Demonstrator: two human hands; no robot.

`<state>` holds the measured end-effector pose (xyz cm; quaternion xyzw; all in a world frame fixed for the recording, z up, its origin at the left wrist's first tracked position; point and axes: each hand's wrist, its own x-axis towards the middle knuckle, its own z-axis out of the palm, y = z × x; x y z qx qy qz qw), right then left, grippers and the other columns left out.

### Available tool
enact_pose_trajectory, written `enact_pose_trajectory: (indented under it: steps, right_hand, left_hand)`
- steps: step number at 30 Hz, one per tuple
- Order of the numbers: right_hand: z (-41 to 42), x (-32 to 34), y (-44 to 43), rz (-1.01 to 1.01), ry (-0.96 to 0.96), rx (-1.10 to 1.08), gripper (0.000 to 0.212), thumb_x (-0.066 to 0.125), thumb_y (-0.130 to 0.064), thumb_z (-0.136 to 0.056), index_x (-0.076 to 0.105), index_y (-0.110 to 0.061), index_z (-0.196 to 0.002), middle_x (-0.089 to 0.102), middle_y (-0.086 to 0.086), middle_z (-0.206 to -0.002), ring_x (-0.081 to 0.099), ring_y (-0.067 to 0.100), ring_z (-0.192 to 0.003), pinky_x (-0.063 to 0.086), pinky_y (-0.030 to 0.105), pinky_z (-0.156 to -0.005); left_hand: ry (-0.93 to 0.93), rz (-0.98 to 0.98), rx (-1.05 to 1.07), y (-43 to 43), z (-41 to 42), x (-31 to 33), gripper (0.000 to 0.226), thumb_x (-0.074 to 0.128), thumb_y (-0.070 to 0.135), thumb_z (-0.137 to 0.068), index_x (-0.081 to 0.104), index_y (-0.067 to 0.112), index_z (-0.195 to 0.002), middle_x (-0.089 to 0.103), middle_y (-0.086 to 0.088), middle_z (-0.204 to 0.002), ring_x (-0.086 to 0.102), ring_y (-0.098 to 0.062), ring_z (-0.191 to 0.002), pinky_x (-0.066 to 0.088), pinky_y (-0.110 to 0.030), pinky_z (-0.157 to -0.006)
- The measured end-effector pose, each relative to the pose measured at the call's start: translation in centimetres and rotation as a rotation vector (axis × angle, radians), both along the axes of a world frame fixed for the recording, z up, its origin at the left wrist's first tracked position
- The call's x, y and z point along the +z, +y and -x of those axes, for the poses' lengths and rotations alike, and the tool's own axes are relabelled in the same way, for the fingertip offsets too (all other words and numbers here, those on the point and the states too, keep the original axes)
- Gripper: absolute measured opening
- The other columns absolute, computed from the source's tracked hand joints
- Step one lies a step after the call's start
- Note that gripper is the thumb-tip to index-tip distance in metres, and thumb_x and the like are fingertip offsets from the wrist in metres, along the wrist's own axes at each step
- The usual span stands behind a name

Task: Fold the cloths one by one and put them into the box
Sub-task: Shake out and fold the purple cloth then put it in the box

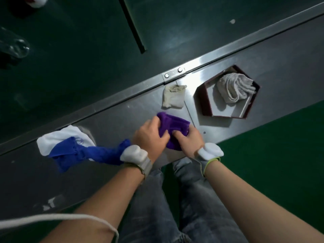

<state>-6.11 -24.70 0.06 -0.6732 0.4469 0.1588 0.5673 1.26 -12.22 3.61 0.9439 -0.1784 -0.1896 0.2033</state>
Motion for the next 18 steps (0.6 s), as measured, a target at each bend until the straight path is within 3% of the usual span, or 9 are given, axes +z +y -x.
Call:
enact_pose_trajectory:
  steps: [3,5,6,8,10,13,16,18]
  right_hand:
    - [0.8,1.5,-1.1,-0.263,-0.075,-0.329,0.028,0.055,-0.043,-0.089,0.070,-0.022,-0.080,0.071,-0.008,-0.078,0.065,-0.001,-0.071,0.046,0.008,-0.067]
    - [2.4,3.3,-4.2,-0.452,-0.118,-0.562,0.052,0.065,-0.061,-0.074,0.071,-0.015,-0.097,0.074,0.010,-0.092,0.070,0.018,-0.083,0.056,0.032,-0.076]
    - [2.9,3.8,-5.1,-0.459,-0.130,-0.580,0.058,0.070,-0.060,-0.070,0.068,-0.013,-0.104,0.074,0.013,-0.095,0.070,0.024,-0.085,0.056,0.038,-0.076]
    - [3.9,4.7,-8.6,-0.287,-0.161,-0.624,0.034,0.073,-0.032,-0.077,0.067,-0.011,-0.103,0.074,0.008,-0.087,0.070,0.023,-0.079,0.057,0.036,-0.067]
    - [4.2,5.6,-11.9,-0.050,-0.137,-0.605,0.023,0.070,-0.012,-0.078,0.065,-0.014,-0.100,0.073,0.007,-0.088,0.068,0.022,-0.081,0.055,0.036,-0.070]
    - [3.0,6.4,-15.6,0.196,-0.151,-0.365,0.034,0.069,-0.009,-0.074,0.061,-0.027,-0.102,0.071,0.007,-0.100,0.065,0.020,-0.088,0.052,0.034,-0.080]
    - [0.2,6.5,-17.7,0.066,-0.183,-0.166,0.019,0.068,-0.010,-0.074,0.064,-0.023,-0.087,0.071,0.009,-0.085,0.066,0.017,-0.075,0.055,0.035,-0.070]
    - [-1.8,5.9,-18.7,-0.004,-0.118,-0.017,0.007,0.067,-0.012,-0.074,0.066,-0.018,-0.077,0.070,0.006,-0.071,0.064,0.014,-0.064,0.054,0.031,-0.063]
  left_hand:
    - [0.083,0.077,-0.120,-3.6,2.1,1.9,0.025,0.069,0.032,-0.073,0.055,0.020,-0.089,0.062,-0.002,-0.090,0.058,-0.024,-0.078,0.036,-0.029,-0.058]
    - [0.102,0.223,-0.228,-6.7,2.9,3.1,0.026,0.065,0.032,-0.074,0.063,0.020,-0.097,0.064,0.001,-0.098,0.058,-0.022,-0.091,0.047,-0.032,-0.069]
    - [0.110,0.301,-0.280,-7.3,2.9,3.6,0.029,0.062,0.031,-0.075,0.065,0.018,-0.100,0.066,0.001,-0.100,0.058,-0.021,-0.094,0.050,-0.033,-0.074]
    - [0.161,0.462,-0.345,-9.6,3.1,4.3,0.029,0.056,0.026,-0.078,0.069,0.015,-0.102,0.069,0.000,-0.101,0.061,-0.020,-0.094,0.052,-0.033,-0.080]
    - [0.225,0.531,-0.233,-11.8,2.6,4.3,0.025,0.051,0.020,-0.083,0.069,0.016,-0.100,0.072,0.000,-0.098,0.065,-0.017,-0.088,0.053,-0.035,-0.077]
    - [0.152,0.336,-0.165,-14.7,0.7,2.1,0.027,0.047,0.013,-0.084,0.066,0.018,-0.103,0.061,0.000,-0.126,0.058,-0.021,-0.106,0.051,-0.040,-0.085]
    - [0.116,-0.080,-0.351,-15.7,-0.8,-0.5,0.024,0.048,0.020,-0.086,0.063,0.020,-0.105,0.035,0.004,-0.150,0.046,-0.028,-0.112,0.044,-0.040,-0.083]
    - [0.070,-0.216,-0.463,-15.5,-1.3,-1.4,0.028,0.046,0.026,-0.085,0.064,0.018,-0.105,0.042,0.001,-0.142,0.045,-0.029,-0.110,0.040,-0.040,-0.080]
